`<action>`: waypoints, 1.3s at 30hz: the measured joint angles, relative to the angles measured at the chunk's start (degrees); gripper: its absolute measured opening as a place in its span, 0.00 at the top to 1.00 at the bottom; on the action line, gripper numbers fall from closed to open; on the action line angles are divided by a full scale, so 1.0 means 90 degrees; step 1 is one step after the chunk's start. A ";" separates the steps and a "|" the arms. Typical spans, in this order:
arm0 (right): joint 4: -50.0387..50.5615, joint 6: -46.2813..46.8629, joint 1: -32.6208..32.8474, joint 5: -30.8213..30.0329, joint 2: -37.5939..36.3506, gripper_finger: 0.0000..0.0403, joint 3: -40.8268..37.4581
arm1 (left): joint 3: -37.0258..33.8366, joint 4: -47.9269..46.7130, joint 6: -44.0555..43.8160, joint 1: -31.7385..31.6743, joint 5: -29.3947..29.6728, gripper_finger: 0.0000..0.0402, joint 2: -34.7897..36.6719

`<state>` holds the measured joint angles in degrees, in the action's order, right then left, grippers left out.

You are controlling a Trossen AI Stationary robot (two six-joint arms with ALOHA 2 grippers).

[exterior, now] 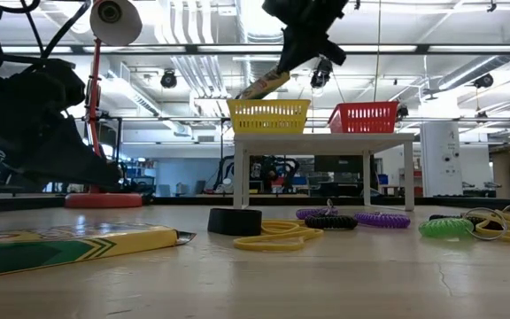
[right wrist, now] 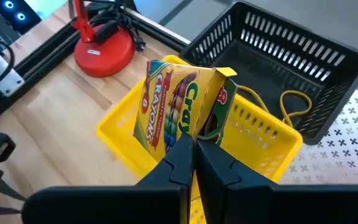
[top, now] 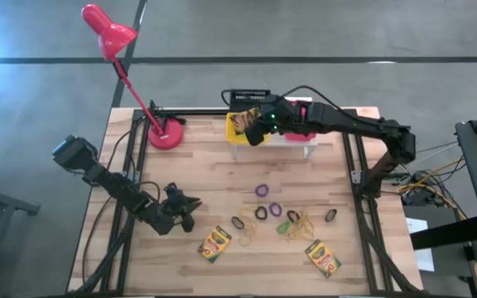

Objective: Pick & Place Office Desk Supplies
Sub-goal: Put the yellow crayon box into the yellow bin on the shelf

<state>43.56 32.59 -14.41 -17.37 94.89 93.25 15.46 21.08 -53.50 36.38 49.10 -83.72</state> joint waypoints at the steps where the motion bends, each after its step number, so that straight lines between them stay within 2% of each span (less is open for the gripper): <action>1: 0.0007 -0.0002 -0.0042 0.0075 0.0046 0.98 0.0024 | 0.0000 0.0000 0.0002 0.0000 0.0000 0.81 0.0000; 25: 0.0060 -0.0165 -0.0238 0.0283 0.0490 0.97 0.0010 | 0.0000 0.0005 0.0117 -0.0017 0.0000 0.81 0.0000; 35: 0.0067 -0.0334 -0.0249 0.0491 0.0498 0.80 0.0007 | 0.0000 0.0005 0.0117 -0.0017 0.0000 0.81 0.0000; 39: 0.0090 -0.0345 -0.0251 0.0595 0.0490 0.76 0.0007 | 0.0000 0.0005 0.0114 -0.0017 0.0000 0.81 0.0000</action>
<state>44.36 29.48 -16.67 -12.02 99.30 93.32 15.46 21.12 -52.47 36.23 49.10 -83.72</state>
